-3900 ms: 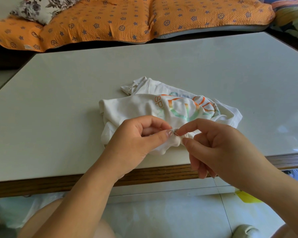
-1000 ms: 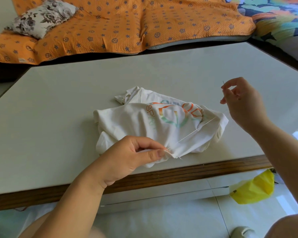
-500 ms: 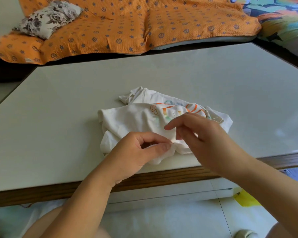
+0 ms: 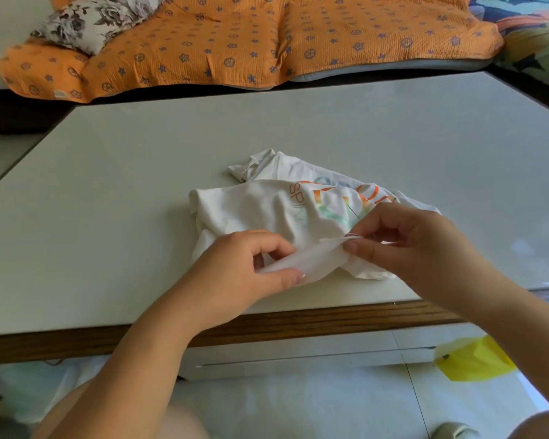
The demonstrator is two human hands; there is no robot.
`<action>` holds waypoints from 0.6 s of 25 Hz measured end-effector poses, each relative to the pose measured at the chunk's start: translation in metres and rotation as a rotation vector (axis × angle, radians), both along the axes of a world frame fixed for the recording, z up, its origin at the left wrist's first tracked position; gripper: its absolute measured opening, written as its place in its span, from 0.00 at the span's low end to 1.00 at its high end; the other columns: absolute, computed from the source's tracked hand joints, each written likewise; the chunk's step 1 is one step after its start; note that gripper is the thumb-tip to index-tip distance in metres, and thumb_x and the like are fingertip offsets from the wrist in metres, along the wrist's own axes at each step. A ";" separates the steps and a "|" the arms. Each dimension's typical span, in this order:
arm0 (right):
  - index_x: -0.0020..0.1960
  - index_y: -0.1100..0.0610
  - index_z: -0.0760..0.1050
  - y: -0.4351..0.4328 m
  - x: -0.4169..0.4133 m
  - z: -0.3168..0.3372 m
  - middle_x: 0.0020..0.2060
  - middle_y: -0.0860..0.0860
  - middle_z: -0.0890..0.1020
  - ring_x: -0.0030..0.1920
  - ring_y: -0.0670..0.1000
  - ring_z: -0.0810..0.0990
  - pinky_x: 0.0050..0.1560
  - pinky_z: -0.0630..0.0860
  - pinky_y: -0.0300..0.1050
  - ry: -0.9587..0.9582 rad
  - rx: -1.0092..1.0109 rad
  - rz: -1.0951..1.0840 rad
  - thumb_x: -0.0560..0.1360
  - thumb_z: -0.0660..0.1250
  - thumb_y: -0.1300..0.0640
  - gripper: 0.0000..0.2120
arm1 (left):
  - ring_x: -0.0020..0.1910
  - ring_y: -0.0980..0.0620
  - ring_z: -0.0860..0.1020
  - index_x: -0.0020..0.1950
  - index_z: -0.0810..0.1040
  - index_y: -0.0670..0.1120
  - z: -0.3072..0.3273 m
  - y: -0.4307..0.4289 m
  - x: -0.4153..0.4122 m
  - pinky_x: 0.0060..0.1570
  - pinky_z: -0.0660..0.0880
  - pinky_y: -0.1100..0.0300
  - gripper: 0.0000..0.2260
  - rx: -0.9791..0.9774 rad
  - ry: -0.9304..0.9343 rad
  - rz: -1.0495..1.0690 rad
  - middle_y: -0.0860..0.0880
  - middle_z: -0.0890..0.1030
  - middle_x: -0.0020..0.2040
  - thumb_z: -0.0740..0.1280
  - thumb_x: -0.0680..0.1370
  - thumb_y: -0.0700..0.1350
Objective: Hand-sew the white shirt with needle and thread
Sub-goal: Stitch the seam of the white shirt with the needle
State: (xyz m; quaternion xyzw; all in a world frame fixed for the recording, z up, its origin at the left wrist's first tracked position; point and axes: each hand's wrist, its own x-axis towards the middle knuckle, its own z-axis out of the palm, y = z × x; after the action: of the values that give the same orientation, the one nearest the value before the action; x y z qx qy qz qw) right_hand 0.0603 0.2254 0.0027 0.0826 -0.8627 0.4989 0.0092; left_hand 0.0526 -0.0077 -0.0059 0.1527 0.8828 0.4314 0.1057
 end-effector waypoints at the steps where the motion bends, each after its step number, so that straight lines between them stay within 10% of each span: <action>1: 0.38 0.49 0.80 0.001 -0.001 0.001 0.35 0.43 0.83 0.35 0.39 0.78 0.38 0.72 0.27 -0.008 -0.010 0.008 0.70 0.74 0.57 0.05 | 0.30 0.60 0.69 0.41 0.82 0.56 0.001 -0.004 -0.001 0.34 0.66 0.69 0.04 -0.033 0.036 0.015 0.62 0.75 0.33 0.75 0.71 0.54; 10: 0.40 0.43 0.80 0.012 -0.007 0.004 0.36 0.46 0.84 0.37 0.44 0.80 0.44 0.75 0.40 -0.038 -0.034 0.035 0.60 0.69 0.39 0.11 | 0.36 0.53 0.79 0.40 0.79 0.53 0.007 -0.023 -0.001 0.39 0.77 0.57 0.07 0.052 0.097 0.085 0.54 0.81 0.36 0.75 0.73 0.52; 15: 0.41 0.45 0.80 0.014 -0.006 0.003 0.37 0.51 0.85 0.41 0.56 0.82 0.49 0.77 0.54 0.006 0.002 0.027 0.60 0.68 0.36 0.17 | 0.41 0.55 0.78 0.37 0.80 0.53 0.012 -0.022 0.000 0.39 0.73 0.68 0.07 0.003 0.362 0.164 0.55 0.79 0.38 0.77 0.69 0.46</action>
State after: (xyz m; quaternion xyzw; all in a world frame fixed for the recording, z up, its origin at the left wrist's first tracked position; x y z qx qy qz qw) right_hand 0.0539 0.2396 0.0055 0.0957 -0.8620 0.4977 0.0049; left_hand 0.0523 -0.0293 0.0065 0.1553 0.8962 0.4056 -0.0906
